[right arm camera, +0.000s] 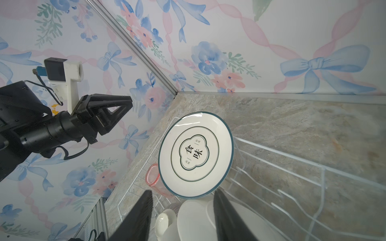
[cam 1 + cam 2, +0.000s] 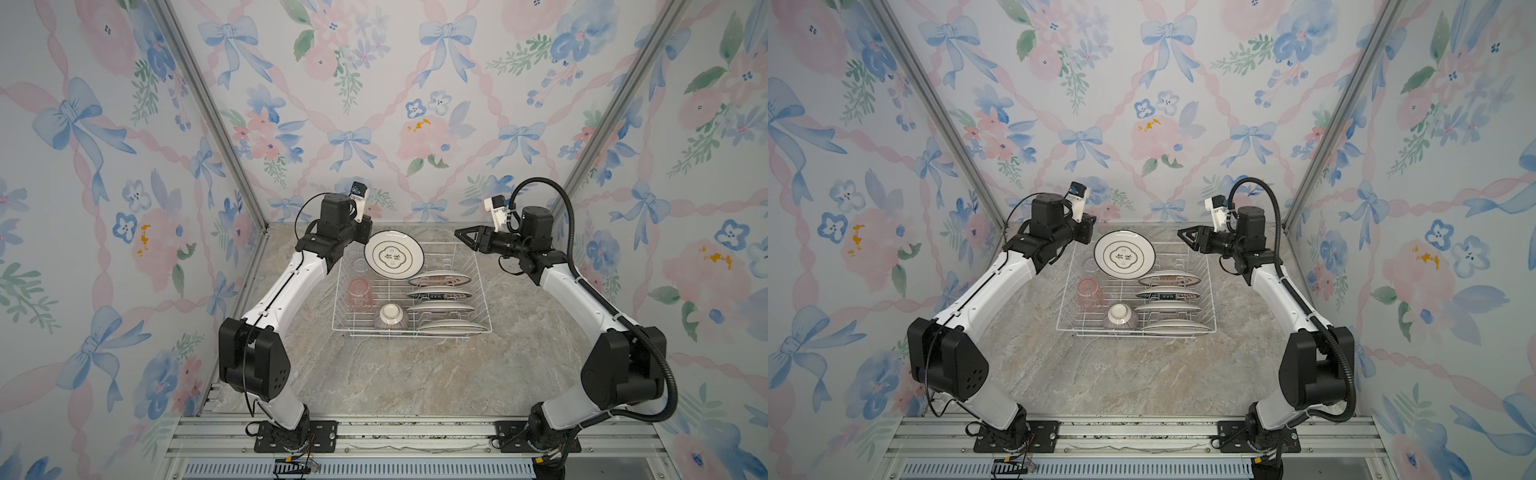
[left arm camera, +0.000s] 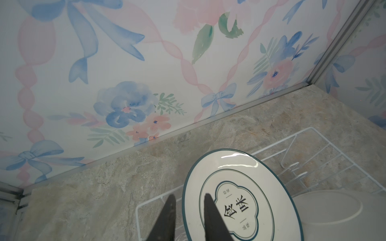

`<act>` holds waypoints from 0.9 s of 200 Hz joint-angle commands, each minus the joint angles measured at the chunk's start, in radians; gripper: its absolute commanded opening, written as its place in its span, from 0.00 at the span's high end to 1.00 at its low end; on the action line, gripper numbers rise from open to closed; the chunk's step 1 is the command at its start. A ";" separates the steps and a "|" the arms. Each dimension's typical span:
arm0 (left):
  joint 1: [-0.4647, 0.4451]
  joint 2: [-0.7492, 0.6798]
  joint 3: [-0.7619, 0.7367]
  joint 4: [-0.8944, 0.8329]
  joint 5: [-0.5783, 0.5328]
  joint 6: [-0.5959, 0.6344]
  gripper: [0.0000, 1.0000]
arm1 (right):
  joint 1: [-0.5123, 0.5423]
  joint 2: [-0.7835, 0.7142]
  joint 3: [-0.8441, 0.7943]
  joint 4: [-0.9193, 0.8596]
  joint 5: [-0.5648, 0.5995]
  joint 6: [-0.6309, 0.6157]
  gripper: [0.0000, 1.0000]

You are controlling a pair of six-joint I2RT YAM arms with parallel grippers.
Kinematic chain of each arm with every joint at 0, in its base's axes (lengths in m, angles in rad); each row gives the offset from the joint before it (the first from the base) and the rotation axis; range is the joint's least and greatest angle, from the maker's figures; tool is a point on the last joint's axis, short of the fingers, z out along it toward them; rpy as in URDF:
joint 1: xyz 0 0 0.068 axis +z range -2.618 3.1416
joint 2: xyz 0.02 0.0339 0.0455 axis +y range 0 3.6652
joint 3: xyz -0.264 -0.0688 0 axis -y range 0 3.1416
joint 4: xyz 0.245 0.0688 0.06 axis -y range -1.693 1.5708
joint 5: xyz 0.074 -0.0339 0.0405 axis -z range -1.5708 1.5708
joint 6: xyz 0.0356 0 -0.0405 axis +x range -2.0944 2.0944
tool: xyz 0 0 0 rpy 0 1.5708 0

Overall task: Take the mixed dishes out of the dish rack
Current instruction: 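Lift the plate out of the rack with the left gripper while the right gripper approaches, then hold the plate up with the left gripper and grasp its rim with the right gripper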

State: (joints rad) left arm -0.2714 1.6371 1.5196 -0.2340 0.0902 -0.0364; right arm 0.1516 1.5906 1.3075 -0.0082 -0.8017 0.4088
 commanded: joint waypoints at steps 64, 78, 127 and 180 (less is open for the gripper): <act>0.092 0.098 -0.059 -0.073 0.411 -0.213 0.72 | 0.028 0.007 -0.024 0.048 -0.040 0.053 0.50; 0.098 0.111 -0.062 -0.073 0.403 -0.220 0.67 | 0.027 -0.004 -0.036 0.051 -0.039 0.049 0.50; 0.111 0.175 -0.064 -0.074 0.399 -0.215 0.70 | 0.027 -0.017 -0.060 0.071 -0.036 0.052 0.50; 0.117 0.204 -0.051 -0.086 0.384 -0.202 0.67 | 0.023 -0.018 -0.079 0.104 -0.036 0.069 0.50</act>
State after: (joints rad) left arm -0.1669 1.8126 1.4605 -0.3023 0.4694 -0.2447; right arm 0.1730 1.6047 1.2434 0.0593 -0.8200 0.4622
